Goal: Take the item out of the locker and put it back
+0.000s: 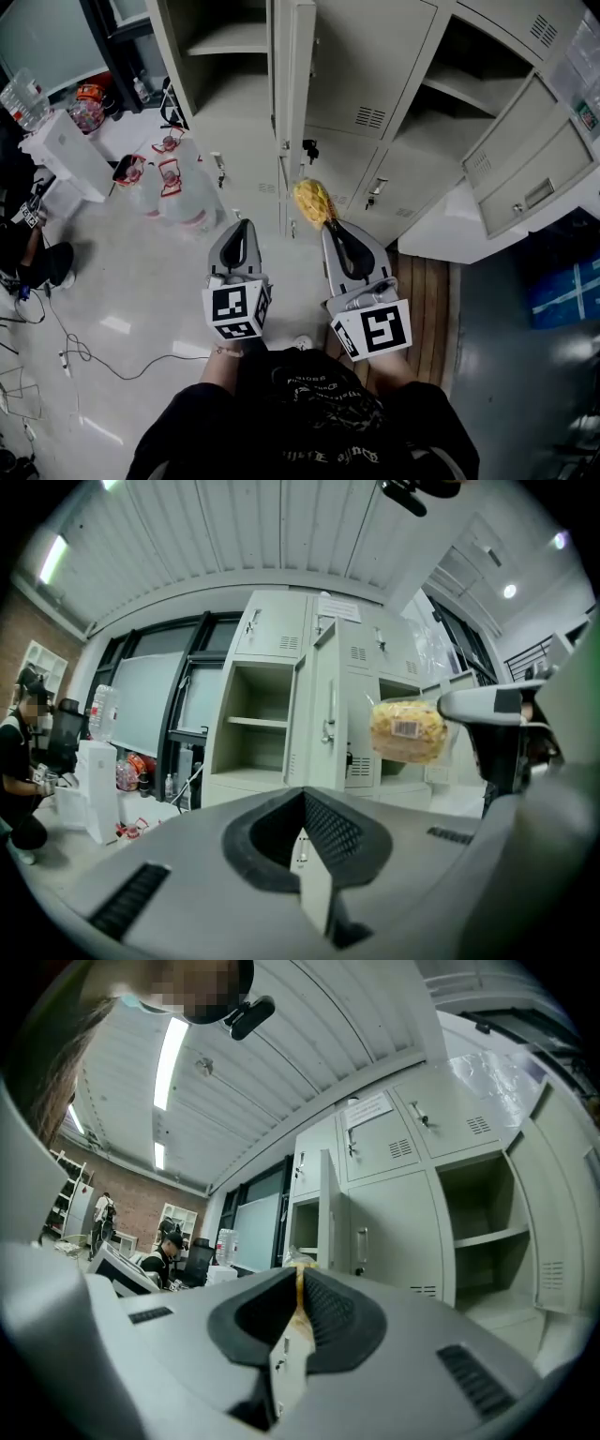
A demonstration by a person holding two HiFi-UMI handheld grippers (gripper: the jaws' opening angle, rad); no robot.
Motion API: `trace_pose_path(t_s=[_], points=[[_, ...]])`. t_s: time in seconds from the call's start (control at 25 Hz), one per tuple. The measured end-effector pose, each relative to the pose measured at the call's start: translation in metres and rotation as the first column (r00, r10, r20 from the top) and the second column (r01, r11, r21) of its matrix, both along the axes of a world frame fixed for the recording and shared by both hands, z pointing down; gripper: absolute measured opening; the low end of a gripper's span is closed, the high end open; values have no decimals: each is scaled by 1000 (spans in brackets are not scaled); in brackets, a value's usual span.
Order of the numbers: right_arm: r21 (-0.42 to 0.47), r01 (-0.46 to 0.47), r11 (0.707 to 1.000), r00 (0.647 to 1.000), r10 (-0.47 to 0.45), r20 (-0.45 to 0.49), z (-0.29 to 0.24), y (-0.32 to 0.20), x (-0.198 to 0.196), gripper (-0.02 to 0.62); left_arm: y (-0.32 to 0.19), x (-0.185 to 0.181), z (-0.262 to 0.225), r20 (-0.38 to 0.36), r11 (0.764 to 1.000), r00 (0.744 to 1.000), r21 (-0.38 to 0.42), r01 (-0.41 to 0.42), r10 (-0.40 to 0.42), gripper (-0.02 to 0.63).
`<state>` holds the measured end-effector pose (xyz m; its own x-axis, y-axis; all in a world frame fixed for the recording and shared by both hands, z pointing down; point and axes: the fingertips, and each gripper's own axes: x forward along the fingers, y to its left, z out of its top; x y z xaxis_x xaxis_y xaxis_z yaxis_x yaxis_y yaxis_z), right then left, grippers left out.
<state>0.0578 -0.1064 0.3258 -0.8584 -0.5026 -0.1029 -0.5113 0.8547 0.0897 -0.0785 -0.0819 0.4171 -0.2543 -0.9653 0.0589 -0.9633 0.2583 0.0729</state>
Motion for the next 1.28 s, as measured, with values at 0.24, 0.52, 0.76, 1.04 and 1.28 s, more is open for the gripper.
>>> trace_pose_path(t_s=[0.24, 0.52, 0.76, 1.04, 1.28], points=[[16, 46, 999, 999, -46, 11, -6, 10, -49, 21, 12, -42, 1, -14, 1000, 1000, -4, 27, -27, 6], [14, 32, 999, 999, -33, 20, -11, 6, -102, 21, 9, -99, -6, -19, 1000, 1000, -6, 22, -22, 6], [17, 1, 1000, 1000, -1, 16, -14, -10, -144, 21, -5, -135, -14, -14, 1000, 1000, 0, -14, 14, 6], [31, -57, 998, 998, 56, 30, -22, -40, -191, 21, -20, -178, -21, -15, 998, 998, 16, -60, 60, 6], [68, -115, 991, 992, 110, 64, -40, -70, -227, 21, -40, -222, -17, -43, 997, 996, 15, -79, 79, 6]])
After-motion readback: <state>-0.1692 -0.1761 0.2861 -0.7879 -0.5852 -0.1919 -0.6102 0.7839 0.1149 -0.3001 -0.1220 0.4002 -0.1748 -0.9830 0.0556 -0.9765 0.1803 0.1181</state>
